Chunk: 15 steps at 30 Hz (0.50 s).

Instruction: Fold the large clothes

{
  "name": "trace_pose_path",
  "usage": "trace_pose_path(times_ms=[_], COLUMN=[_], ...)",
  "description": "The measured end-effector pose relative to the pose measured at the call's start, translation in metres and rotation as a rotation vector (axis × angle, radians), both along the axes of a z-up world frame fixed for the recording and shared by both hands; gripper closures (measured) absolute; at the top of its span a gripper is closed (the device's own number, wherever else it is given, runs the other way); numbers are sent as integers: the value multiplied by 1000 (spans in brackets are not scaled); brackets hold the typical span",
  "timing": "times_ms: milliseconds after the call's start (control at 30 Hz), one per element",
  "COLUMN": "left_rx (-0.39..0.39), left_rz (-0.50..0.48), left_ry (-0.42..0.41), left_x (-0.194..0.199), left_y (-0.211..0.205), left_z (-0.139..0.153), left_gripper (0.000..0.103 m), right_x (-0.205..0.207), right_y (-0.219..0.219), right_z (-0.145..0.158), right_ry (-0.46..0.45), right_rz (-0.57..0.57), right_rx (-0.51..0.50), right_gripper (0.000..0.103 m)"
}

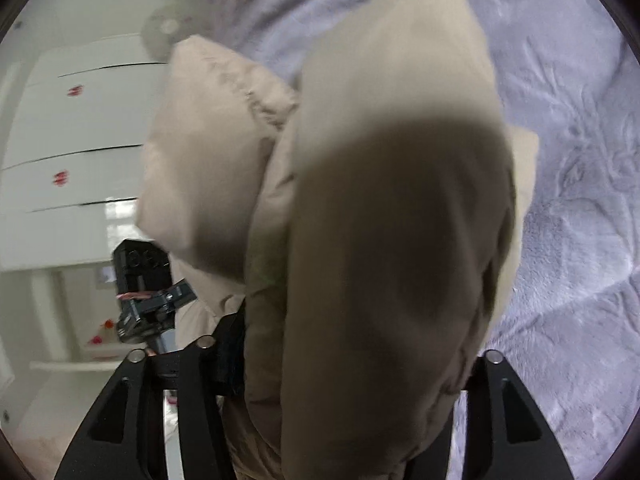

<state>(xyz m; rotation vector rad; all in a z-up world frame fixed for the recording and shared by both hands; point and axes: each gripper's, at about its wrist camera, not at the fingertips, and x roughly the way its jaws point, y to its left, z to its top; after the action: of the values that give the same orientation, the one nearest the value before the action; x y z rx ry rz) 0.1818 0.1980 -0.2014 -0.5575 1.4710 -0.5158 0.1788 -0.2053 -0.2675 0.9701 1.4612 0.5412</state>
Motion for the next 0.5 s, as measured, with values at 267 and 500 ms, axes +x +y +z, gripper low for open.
trace_pose_path(times_ms=[267, 500], left_rx=[189, 314], left_rz=[-50, -151], left_ry=[-154, -242], left_x=[-20, -60], left_y=[31, 11], left_z=[42, 67], left_gripper=[15, 15], right_x=[-16, -57], right_y=[3, 3], right_z=[66, 149], right_ry=[-34, -229], right_rz=[-16, -38], right_rx=[-321, -477], right_gripper=[40, 90])
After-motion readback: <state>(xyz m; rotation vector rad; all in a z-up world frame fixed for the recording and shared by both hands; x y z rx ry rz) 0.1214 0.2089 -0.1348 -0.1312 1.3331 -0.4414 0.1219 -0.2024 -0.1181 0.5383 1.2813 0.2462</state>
